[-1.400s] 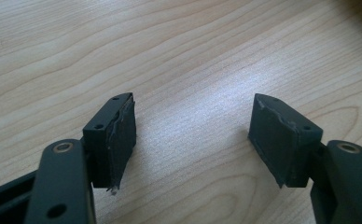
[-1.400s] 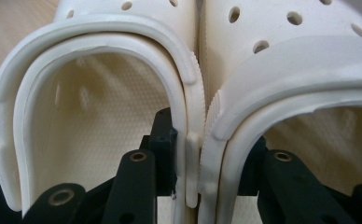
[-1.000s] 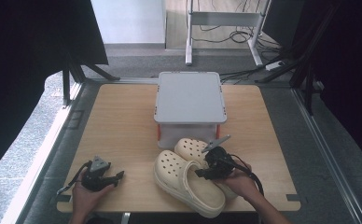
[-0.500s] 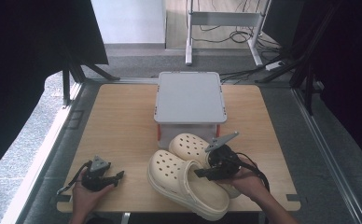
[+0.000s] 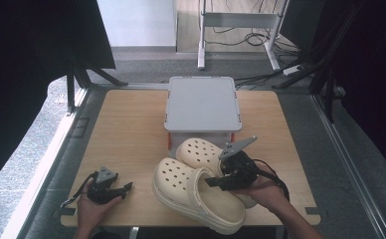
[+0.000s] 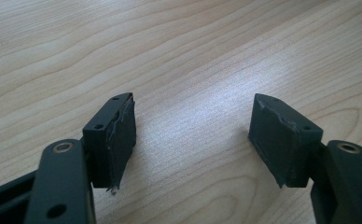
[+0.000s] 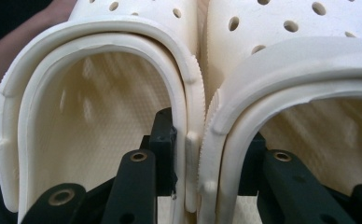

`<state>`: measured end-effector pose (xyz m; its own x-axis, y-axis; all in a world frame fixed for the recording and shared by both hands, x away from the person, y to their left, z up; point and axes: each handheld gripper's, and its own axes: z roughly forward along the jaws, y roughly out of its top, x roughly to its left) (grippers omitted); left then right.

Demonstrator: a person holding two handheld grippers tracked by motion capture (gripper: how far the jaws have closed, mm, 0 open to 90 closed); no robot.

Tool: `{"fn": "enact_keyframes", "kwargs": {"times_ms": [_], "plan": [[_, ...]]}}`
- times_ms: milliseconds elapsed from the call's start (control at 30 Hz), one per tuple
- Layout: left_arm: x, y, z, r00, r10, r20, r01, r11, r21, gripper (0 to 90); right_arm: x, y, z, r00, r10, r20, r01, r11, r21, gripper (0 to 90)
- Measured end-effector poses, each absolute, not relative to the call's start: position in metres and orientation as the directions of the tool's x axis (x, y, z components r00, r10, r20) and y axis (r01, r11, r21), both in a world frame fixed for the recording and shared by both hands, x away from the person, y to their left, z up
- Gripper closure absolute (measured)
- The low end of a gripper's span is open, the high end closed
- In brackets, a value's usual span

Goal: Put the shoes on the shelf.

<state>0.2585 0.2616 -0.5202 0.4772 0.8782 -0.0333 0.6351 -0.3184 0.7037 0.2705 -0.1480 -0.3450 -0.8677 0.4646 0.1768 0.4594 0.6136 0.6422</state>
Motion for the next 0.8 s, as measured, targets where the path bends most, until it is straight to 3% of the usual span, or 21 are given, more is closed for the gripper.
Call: {"fn": "enact_keyframes", "kwargs": {"times_ms": [800], "plan": [[0.259, 0.262, -0.52, 0.481, 0.876, -0.034, 0.635, -0.321, 0.703, 32.2, 0.287, -0.145, -0.302, -0.876, 0.451, 0.168, 0.427, 0.567, 0.704, 68.1]]}}
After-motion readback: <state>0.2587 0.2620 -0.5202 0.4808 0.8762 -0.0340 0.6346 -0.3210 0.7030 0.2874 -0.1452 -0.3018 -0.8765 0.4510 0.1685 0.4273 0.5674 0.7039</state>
